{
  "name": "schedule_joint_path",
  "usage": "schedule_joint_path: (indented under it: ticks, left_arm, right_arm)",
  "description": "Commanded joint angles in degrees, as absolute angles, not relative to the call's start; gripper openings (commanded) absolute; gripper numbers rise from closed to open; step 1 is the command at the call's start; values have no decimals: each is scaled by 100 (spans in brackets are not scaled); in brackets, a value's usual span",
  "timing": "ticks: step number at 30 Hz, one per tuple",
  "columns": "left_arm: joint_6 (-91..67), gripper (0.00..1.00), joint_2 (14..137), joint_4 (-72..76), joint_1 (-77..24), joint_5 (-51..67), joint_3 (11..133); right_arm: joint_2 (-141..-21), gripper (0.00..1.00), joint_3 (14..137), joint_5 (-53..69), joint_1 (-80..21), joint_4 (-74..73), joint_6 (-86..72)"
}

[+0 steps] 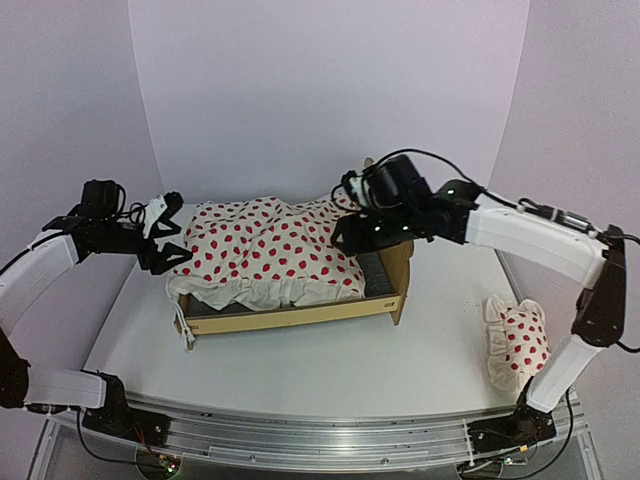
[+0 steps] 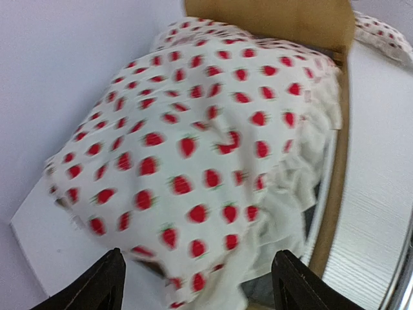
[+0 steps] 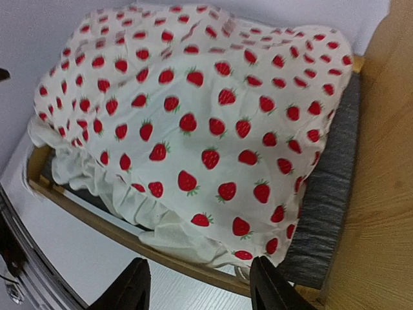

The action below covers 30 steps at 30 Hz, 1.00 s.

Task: Set up the pet bed

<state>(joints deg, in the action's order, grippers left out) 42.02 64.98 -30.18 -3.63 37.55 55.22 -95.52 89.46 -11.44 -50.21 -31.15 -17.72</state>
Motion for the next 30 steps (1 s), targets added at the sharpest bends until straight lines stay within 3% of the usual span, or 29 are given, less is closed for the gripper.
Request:
schedule_joint_path:
  ticks: [1,7,17,19,21,23,27,30]
  left_arm:
    - [4728,80,6635,-3684,-1017,3422,5537]
    - [5577,84,7318,-3508,-1949,2494,5669]
    - [5980,79,8115,-2990,-2496,1921,5602]
    - [6007,71,8170,-2871,-2522,1870,5504]
    - [6089,60,8207,-2698,-2523,1721,5385]
    - [6135,44,8198,-2557,-2523,1524,5304]
    - [6042,3,8129,-2482,-2521,1316,5495]
    - [5802,0,8072,-2516,-2522,1263,5768]
  right_arm:
    - [-10498,57,9761,-1115,-5088,-4123,-1803]
    - [-11557,65,10620,-1203,-5081,-4988,-1705]
    - [-11812,58,10279,-1179,-4802,-5227,-1943]
    - [-11906,48,10359,-1001,-4777,-5222,-1780]
    - [-11990,31,10472,-867,-4726,-5229,-1676]
    - [-11920,17,10525,-863,-4645,-5232,-1620]
    - [-11507,2,10647,-1009,-4466,-5229,-1457]
    - [-11318,0,10908,-924,-4447,-5238,-1190]
